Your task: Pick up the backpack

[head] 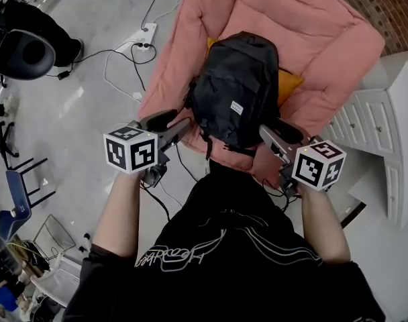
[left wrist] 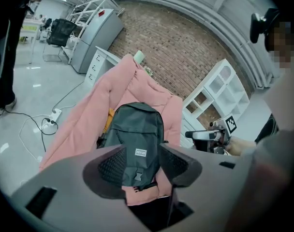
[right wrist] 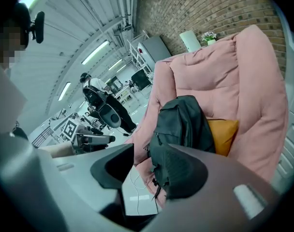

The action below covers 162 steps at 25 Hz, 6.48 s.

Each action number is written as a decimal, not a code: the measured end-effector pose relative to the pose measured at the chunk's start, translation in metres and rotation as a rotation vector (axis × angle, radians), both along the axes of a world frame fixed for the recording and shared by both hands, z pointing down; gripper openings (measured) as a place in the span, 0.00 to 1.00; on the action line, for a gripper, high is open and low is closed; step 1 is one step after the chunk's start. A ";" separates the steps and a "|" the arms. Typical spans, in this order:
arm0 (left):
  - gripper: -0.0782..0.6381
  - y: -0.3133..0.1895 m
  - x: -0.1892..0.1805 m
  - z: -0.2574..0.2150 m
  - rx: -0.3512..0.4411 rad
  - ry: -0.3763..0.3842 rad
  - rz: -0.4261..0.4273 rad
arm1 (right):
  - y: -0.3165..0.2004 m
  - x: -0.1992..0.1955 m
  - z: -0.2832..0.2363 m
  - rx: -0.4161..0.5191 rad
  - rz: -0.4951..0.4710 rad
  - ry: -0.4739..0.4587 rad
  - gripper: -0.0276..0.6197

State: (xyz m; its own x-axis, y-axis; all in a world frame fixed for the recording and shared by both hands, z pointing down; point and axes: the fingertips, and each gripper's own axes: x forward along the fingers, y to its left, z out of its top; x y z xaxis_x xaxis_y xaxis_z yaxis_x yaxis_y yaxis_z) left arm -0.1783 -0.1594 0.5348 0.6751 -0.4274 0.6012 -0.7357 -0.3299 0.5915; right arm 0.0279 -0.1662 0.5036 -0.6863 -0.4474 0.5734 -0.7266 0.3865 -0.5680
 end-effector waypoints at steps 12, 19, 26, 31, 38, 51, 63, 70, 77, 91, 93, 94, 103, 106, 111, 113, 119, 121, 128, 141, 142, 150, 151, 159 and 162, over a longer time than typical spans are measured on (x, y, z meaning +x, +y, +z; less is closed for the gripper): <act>0.45 -0.071 -0.002 0.061 -0.043 0.022 -0.058 | -0.052 0.018 0.076 0.007 -0.029 0.249 0.44; 0.48 -0.097 0.008 0.098 -0.061 -0.006 -0.021 | -0.064 0.012 0.116 -0.045 -0.048 0.292 0.46; 0.48 -0.115 0.023 0.122 -0.067 -0.010 0.010 | -0.071 0.009 0.135 -0.051 -0.062 0.301 0.46; 0.48 -0.130 0.036 0.138 -0.068 -0.051 0.070 | -0.074 0.005 0.140 -0.042 -0.091 0.307 0.46; 0.47 -0.142 0.039 0.161 -0.103 -0.078 0.086 | -0.082 0.003 0.149 -0.046 -0.093 0.303 0.46; 0.40 -0.142 0.047 0.170 -0.160 -0.069 0.127 | -0.089 0.001 0.161 -0.068 -0.121 0.270 0.35; 0.24 -0.140 0.053 0.159 -0.153 -0.056 0.125 | -0.089 0.000 0.167 -0.131 -0.096 0.240 0.18; 0.21 -0.131 0.050 0.155 -0.131 -0.044 0.121 | -0.086 -0.002 0.158 -0.151 -0.031 0.165 0.14; 0.20 -0.108 0.048 0.136 -0.111 -0.038 0.111 | -0.064 -0.005 0.141 -0.118 0.008 0.133 0.13; 0.19 -0.031 0.036 0.068 -0.010 -0.046 0.085 | 0.014 -0.016 0.083 -0.019 0.054 0.093 0.12; 0.19 -0.024 0.036 0.052 0.014 -0.045 0.079 | 0.019 -0.016 0.071 0.005 0.057 0.094 0.12; 0.19 -0.023 0.035 0.044 0.027 -0.046 0.077 | 0.020 -0.017 0.064 0.016 0.058 0.093 0.12; 0.19 -0.017 0.027 -0.016 0.104 -0.065 0.058 | 0.023 -0.023 0.009 0.106 0.046 0.085 0.12; 0.19 -0.012 0.025 -0.029 0.124 -0.068 0.059 | 0.025 -0.024 -0.002 0.124 0.050 0.081 0.12; 0.19 0.001 0.023 -0.051 0.154 -0.080 0.062 | 0.036 -0.026 -0.021 0.159 0.045 0.067 0.12; 0.19 0.010 0.022 -0.066 0.168 -0.080 0.070 | 0.044 -0.027 -0.036 0.170 0.047 0.062 0.12; 0.19 0.023 0.025 -0.080 0.201 -0.078 0.083 | 0.057 -0.023 -0.049 0.199 0.059 0.055 0.12; 0.19 0.035 0.027 -0.094 0.214 -0.075 0.086 | 0.069 -0.021 -0.064 0.213 0.063 0.058 0.12; 0.19 0.070 0.040 -0.152 0.276 -0.037 0.089 | 0.105 -0.008 -0.125 0.277 0.095 0.042 0.12; 0.19 0.126 0.061 -0.194 0.311 -0.052 0.015 | 0.153 0.015 -0.166 0.368 0.034 -0.001 0.12; 0.19 0.133 0.063 -0.197 0.315 -0.055 0.005 | 0.159 0.017 -0.170 0.376 0.028 -0.006 0.12; 0.19 0.187 0.075 -0.219 0.325 -0.077 -0.056 | 0.204 0.031 -0.192 0.415 -0.016 -0.029 0.12; 0.19 0.194 0.078 -0.221 0.326 -0.076 -0.055 | 0.210 0.033 -0.194 0.420 -0.019 -0.031 0.12; 0.19 0.234 0.099 -0.241 0.355 -0.058 -0.049 | 0.246 0.055 -0.215 0.456 -0.016 -0.034 0.12; 0.19 0.242 0.105 -0.248 0.368 -0.054 -0.048 | 0.253 0.061 -0.222 0.473 -0.017 -0.030 0.12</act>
State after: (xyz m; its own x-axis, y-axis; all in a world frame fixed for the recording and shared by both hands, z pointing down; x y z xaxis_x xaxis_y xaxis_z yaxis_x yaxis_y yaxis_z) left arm -0.0731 0.0830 0.2872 0.6207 -0.6519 0.4356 -0.7823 -0.4780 0.3994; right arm 0.0891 0.0872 0.2817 -0.7087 -0.6435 0.2892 -0.7041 0.6191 -0.3478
